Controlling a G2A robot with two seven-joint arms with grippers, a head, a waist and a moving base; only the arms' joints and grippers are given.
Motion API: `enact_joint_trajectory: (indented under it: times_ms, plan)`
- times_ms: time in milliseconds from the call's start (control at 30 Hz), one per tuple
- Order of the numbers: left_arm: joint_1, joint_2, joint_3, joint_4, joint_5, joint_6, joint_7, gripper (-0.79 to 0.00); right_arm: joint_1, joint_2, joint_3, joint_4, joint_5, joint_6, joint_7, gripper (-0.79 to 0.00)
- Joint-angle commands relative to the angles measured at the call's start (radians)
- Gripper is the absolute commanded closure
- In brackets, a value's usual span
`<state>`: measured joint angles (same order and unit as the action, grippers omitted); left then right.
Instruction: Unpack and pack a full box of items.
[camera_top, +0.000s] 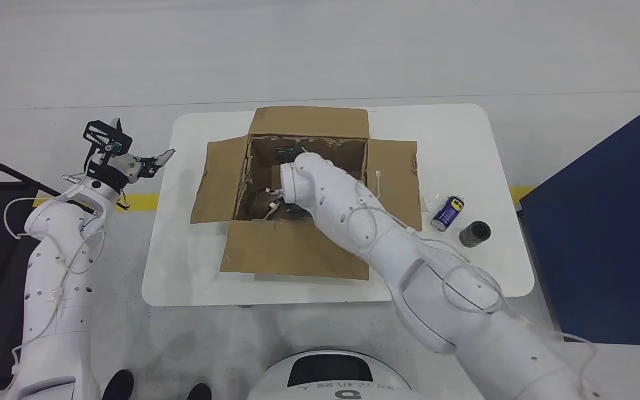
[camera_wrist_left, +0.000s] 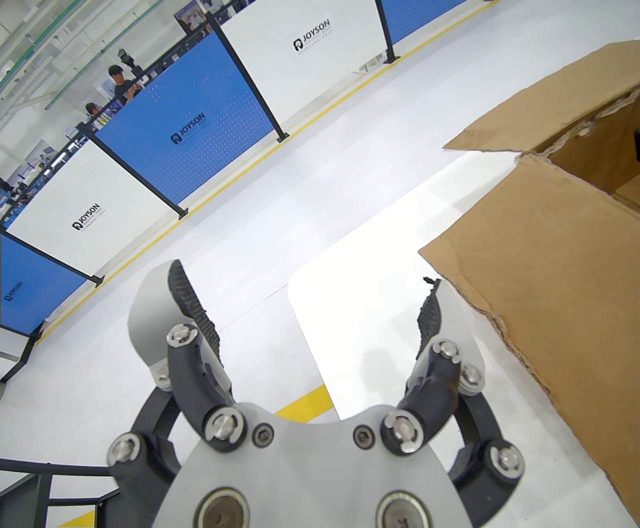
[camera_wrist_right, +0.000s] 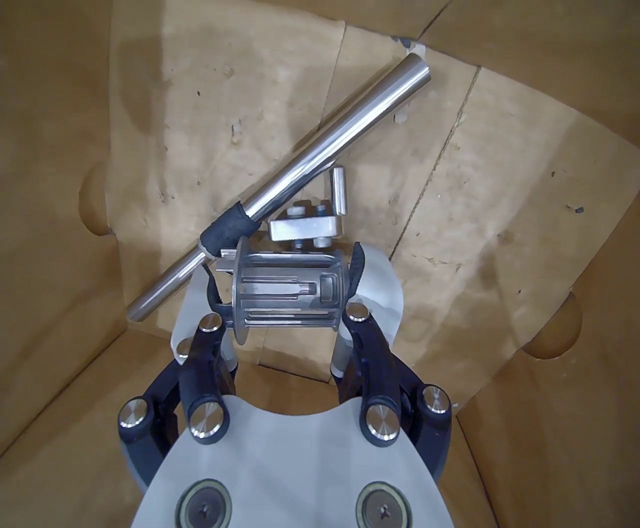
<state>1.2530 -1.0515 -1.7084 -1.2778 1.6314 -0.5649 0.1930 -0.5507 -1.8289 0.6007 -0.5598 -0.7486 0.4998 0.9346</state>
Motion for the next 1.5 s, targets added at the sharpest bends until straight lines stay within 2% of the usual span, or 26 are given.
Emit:
enact_joint_trajectory:
  times_ms: [0, 200, 367, 467, 633, 733, 833, 967, 1100, 1233, 1333, 1467]
  plan:
    - [0.0, 0.0, 0.0, 0.0, 0.0, 0.0, 0.0, -0.785, 0.005, 0.002, 0.017, -0.008, 0.016, -0.023, -0.011, 0.0]
    - [0.0, 0.0, 0.0, 0.0, 0.0, 0.0, 0.0, -0.785, -0.016, 0.036, 0.08, -0.101, 0.021, -0.087, -0.043, 0.0]
    - [0.0, 0.0, 0.0, 0.0, 0.0, 0.0, 0.0, -0.785, -0.113, 0.105, 0.172, -0.337, -0.033, -0.137, -0.05, 0.0]
    - [0.0, 0.0, 0.0, 0.0, 0.0, 0.0, 0.0, -0.785, -0.248, 0.166, 0.276, -0.602, -0.098, -0.193, -0.053, 0.0]
    - [0.0, 0.0, 0.0, 0.0, 0.0, 0.0, 0.0, -0.785, -0.586, 0.258, 0.499, -1.105, -0.166, -0.39, -0.07, 0.0]
    - [0.0, 0.0, 0.0, 0.0, 0.0, 0.0, 0.0, -0.785, -0.737, 0.284, 0.601, -1.287, -0.143, -0.496, -0.153, 0.0]
    - [0.0, 0.0, 0.0, 0.0, 0.0, 0.0, 0.0, -0.785, -0.849, 0.299, 0.685, -1.39, -0.117, -0.558, -0.258, 0.0]
    - [0.0, 0.0, 0.0, 0.0, 0.0, 0.0, 0.0, -0.785, -0.955, 0.311, 0.795, -1.458, -0.057, -0.584, -0.376, 0.0]
    - [0.0, 0.0, 0.0, 0.0, 0.0, 0.0, 0.0, -0.785, -0.994, 0.319, 0.884, -1.446, 0.023, -0.555, -0.411, 0.0]
    - [0.0, 0.0, 0.0, 0.0, 0.0, 0.0, 0.0, -0.785, -0.938, 0.327, 0.935, -1.339, 0.099, -0.478, -0.305, 0.0]
    - [0.0, 0.0, 0.0, 0.0, 0.0, 0.0, 0.0, -0.785, -0.861, 0.334, 0.923, -1.249, 0.106, -0.444, -0.204, 0.0]
    - [0.0, 0.0, 0.0, 0.0, 0.0, 0.0, 0.0, -0.785, -0.774, 0.338, 0.891, -1.151, 0.119, -0.431, -0.138, 0.0]
